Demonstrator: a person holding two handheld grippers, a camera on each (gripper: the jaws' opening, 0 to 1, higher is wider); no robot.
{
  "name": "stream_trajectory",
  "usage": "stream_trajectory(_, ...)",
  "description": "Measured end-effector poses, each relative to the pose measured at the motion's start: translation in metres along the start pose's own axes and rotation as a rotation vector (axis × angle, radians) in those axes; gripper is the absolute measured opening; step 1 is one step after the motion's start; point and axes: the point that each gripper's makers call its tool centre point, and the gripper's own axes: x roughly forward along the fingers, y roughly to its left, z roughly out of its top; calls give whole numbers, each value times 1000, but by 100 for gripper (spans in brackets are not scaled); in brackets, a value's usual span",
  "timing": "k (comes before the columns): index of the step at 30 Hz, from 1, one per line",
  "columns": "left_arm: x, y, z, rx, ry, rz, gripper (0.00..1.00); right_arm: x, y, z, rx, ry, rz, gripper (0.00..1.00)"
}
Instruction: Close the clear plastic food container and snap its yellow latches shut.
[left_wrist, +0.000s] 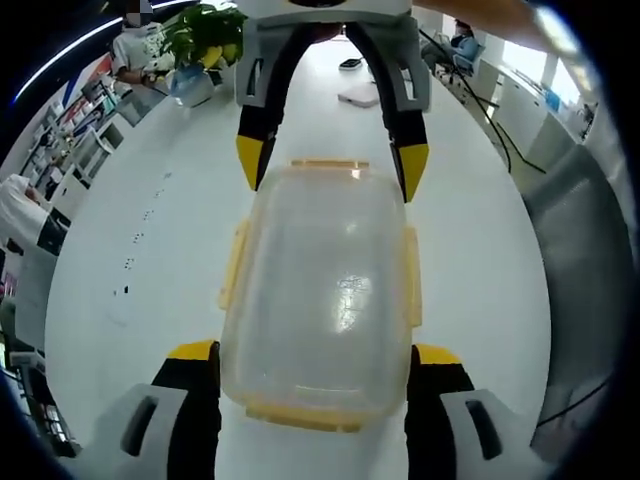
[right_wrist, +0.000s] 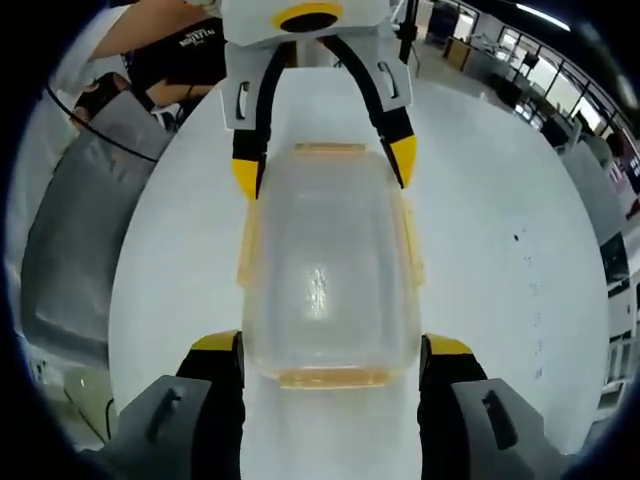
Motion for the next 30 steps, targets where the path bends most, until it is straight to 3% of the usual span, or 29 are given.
stream_trajectory(22, 2, 5, 0, 9, 0, 7, 75, 0, -5, 1, 3, -16, -7, 69)
stream_trajectory(26, 7, 3, -6, 33, 23, 2, 82, 1, -6, -2, -10, -7, -13, 70)
stream_trajectory(28, 10, -4, -3, -50, -8, -28, 91, 3, -6, -8, 10, 20, -17, 71)
stream_trajectory(30, 10, -1, -4, -50, -11, -11, 94, 4, -6, -12, 9, 26, -20, 72)
